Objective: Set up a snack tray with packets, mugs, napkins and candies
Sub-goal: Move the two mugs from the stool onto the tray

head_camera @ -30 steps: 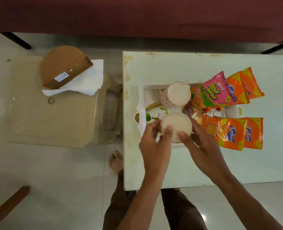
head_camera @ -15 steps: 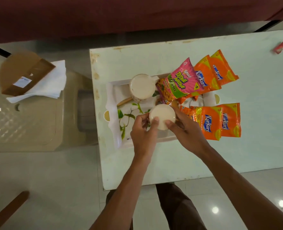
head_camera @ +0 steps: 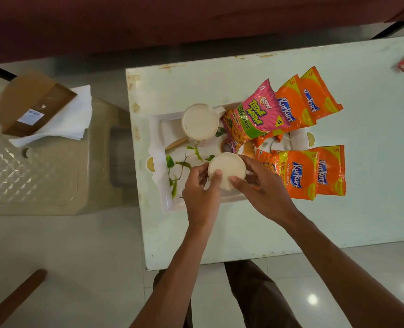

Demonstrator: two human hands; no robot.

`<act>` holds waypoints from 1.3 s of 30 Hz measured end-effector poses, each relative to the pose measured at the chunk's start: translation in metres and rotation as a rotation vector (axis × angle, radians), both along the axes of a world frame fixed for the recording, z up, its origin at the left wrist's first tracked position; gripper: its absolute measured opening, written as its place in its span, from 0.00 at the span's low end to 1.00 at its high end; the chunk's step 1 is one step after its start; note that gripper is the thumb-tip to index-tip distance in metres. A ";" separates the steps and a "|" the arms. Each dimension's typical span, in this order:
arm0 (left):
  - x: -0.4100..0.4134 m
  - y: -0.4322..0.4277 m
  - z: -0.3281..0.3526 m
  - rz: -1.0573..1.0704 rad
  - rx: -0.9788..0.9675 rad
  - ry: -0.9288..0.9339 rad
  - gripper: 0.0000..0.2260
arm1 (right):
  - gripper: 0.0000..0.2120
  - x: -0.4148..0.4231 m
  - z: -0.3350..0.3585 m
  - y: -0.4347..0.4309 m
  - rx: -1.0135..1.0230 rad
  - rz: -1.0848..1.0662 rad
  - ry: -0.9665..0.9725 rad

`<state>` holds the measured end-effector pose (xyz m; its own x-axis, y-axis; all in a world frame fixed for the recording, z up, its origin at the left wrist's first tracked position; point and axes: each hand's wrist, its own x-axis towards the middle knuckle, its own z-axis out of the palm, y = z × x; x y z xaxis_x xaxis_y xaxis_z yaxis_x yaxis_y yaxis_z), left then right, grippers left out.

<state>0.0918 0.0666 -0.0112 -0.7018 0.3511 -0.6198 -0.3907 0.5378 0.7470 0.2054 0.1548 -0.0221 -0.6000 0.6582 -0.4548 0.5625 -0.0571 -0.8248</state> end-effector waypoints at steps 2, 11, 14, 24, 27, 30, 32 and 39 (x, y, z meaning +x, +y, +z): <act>0.000 -0.001 0.000 -0.018 0.002 0.007 0.13 | 0.26 0.001 0.000 -0.001 0.006 -0.008 0.001; -0.002 -0.013 -0.001 -0.098 0.019 0.030 0.13 | 0.27 0.005 0.001 -0.011 -0.009 -0.028 -0.035; -0.001 -0.017 0.000 -0.115 0.018 0.016 0.14 | 0.28 0.007 0.001 -0.013 0.002 -0.024 -0.035; -0.003 -0.022 0.002 -0.139 0.052 -0.009 0.15 | 0.30 0.005 0.006 -0.014 0.003 0.004 -0.072; -0.022 -0.019 0.006 -0.061 0.042 0.069 0.18 | 0.27 -0.002 0.018 -0.009 0.095 -0.086 -0.077; -0.060 -0.001 0.007 0.023 0.061 0.137 0.20 | 0.17 -0.024 0.027 0.009 0.162 -0.158 -0.016; -0.086 0.014 0.006 -0.005 0.069 0.087 0.22 | 0.18 -0.048 0.031 0.029 0.191 -0.134 -0.042; -0.113 0.049 0.003 -0.248 0.074 -0.025 0.18 | 0.26 -0.112 0.026 0.071 0.226 0.203 -0.207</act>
